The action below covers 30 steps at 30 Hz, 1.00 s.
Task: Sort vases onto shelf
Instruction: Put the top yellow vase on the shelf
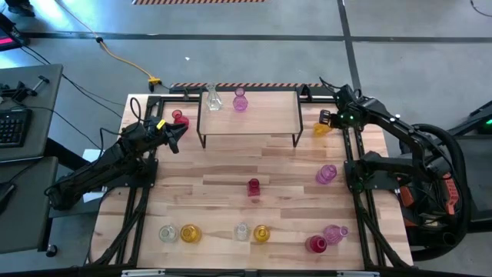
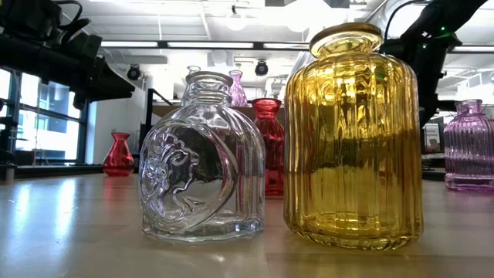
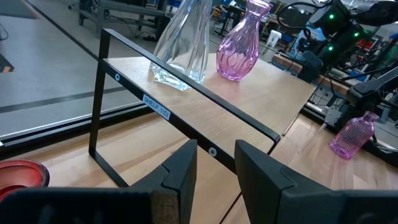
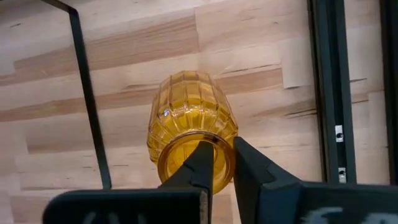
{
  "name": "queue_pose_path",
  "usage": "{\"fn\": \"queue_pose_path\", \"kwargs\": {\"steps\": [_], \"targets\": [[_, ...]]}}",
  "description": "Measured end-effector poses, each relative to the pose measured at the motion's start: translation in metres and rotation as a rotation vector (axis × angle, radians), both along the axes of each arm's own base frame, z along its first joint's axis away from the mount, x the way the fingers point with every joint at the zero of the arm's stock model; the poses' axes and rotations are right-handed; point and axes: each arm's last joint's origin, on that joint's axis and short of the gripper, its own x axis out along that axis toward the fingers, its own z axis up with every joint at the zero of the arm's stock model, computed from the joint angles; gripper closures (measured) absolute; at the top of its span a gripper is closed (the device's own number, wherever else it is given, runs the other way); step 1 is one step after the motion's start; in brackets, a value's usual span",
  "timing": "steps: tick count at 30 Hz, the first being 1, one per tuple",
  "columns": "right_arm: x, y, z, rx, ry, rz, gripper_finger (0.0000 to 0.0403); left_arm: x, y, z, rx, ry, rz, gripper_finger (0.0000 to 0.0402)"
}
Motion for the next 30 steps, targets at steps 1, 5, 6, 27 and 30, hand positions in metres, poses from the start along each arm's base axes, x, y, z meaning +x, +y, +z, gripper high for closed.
{"fn": "queue_pose_path", "kwargs": {"steps": [1,5,6,27,30], "targets": [[0.000,0.000,0.000,0.004,-0.004,0.002,0.0386,0.000,0.000,0.000,0.000,0.000,0.000,0.0300],[0.000,0.003,0.001,0.024,-0.021,0.011,0.0386,0.000,0.000,0.000,0.000,0.000,0.000,0.0300],[-0.001,0.004,0.002,0.032,-0.020,0.012,0.0386,0.000,0.000,0.000,0.000,0.000,0.000,0.0300],[0.003,0.001,0.122,-0.119,0.033,0.080,0.0386,0.000,0.000,0.000,0.000,0.000,0.000,0.0300],[0.009,-0.002,0.138,-0.130,0.057,0.096,0.0386,0.000,0.000,0.000,0.000,0.000,0.000,0.0300]]}}
